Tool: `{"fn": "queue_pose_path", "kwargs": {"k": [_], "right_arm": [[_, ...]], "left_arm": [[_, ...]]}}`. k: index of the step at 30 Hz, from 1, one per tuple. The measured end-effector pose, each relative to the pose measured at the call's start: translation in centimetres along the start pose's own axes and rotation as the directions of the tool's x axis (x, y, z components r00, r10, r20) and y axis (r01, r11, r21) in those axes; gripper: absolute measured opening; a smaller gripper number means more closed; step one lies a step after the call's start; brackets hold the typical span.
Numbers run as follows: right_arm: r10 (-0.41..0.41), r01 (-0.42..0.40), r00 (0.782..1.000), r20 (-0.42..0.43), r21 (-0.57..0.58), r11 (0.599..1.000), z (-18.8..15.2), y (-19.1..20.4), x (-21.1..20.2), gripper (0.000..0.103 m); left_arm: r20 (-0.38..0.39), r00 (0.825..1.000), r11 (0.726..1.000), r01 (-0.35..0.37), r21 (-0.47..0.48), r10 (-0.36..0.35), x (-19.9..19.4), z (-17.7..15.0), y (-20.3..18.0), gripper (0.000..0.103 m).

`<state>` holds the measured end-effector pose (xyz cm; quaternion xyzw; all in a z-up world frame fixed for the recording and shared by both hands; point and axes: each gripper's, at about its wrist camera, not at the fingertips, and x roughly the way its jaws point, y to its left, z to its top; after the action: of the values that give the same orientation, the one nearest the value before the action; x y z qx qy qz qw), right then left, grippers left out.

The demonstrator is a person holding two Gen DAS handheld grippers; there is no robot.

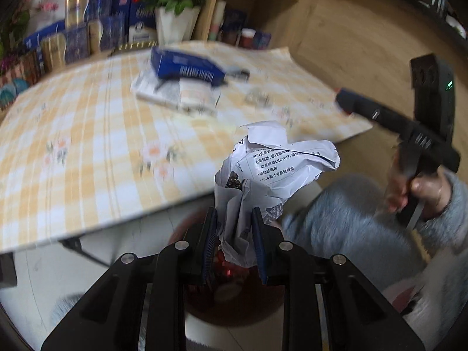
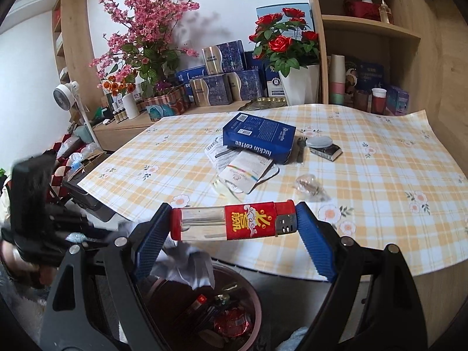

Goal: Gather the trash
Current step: 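Carry the crumpled paper and red lighter over the bin and release both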

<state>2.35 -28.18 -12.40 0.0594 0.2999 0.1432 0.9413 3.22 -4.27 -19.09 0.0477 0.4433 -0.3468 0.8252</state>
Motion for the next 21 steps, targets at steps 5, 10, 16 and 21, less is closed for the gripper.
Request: {"fn": "queue_pose_path", "kwargs": {"k": [5,10,16,21], "right_arm": [[0.006,-0.006,1.000,-0.010,0.001,1.000,-0.7,0.5,-0.2,0.084],[0.013,-0.013,1.000,-0.024,0.004,1.000,-1.2,0.8,0.0,0.084],[0.021,-0.021,0.999,-0.049,0.002,1.000,-1.9,1.2,0.4,0.084],[0.025,-0.025,0.997,-0.077,0.003,1.000,-2.8,1.3,1.0,0.084]], "left_arm": [[-0.134,0.991,1.000,-0.010,-0.025,0.007,2.2,-1.8,1.0,0.024],[-0.265,0.964,1.000,-0.005,-0.026,-0.002,4.9,-2.4,1.0,0.025],[-0.302,0.953,0.999,-0.007,-0.043,-0.006,6.5,-2.2,1.4,0.044],[-0.241,0.970,0.996,-0.025,-0.085,0.003,5.9,-1.2,2.3,0.069]]}}
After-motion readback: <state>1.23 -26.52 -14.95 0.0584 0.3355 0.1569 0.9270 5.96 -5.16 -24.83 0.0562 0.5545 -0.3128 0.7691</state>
